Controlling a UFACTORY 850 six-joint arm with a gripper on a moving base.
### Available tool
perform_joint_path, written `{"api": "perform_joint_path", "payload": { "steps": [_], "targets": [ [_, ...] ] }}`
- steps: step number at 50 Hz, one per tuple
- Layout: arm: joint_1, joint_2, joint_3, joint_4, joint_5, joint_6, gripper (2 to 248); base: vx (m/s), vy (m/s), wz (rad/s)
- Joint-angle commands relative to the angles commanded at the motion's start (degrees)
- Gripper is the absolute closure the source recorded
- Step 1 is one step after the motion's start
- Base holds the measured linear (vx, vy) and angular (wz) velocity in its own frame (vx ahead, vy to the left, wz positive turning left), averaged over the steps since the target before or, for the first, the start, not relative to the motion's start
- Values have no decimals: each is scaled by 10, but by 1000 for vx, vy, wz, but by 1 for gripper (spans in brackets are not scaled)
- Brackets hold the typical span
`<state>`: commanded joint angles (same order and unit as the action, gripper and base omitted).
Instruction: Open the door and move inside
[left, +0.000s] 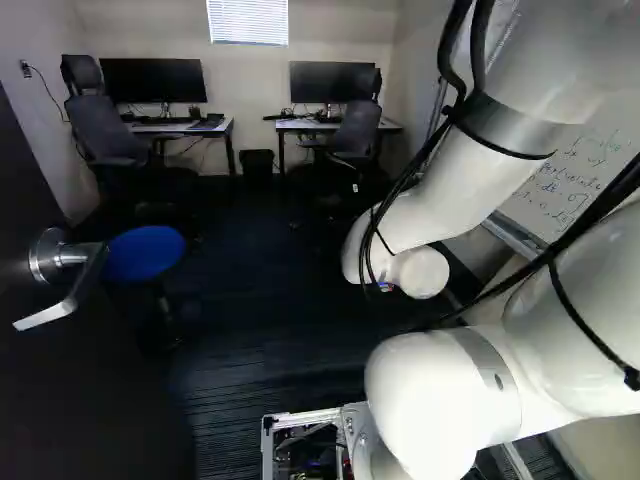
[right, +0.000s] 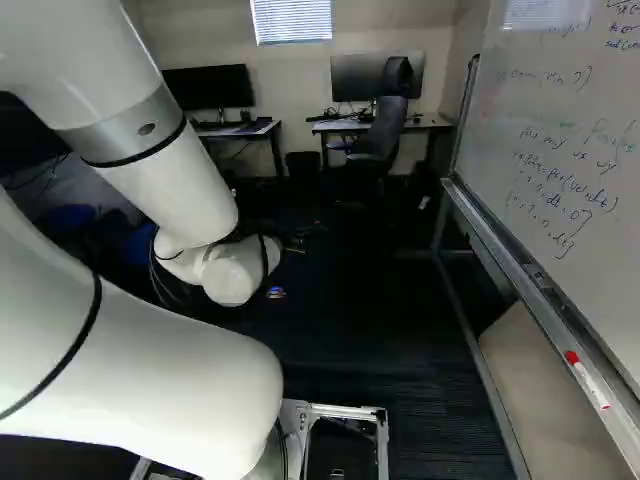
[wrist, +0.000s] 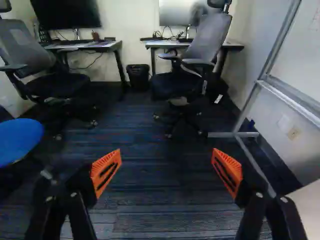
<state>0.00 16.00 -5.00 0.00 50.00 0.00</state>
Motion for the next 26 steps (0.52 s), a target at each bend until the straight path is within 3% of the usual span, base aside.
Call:
{"api": "perform_joint_path", "payload": {
  "steps": [26],
  "targets": [
    [0, 0, 0, 0, 0, 0, 3, 0, 0, 0]
  ]
}}
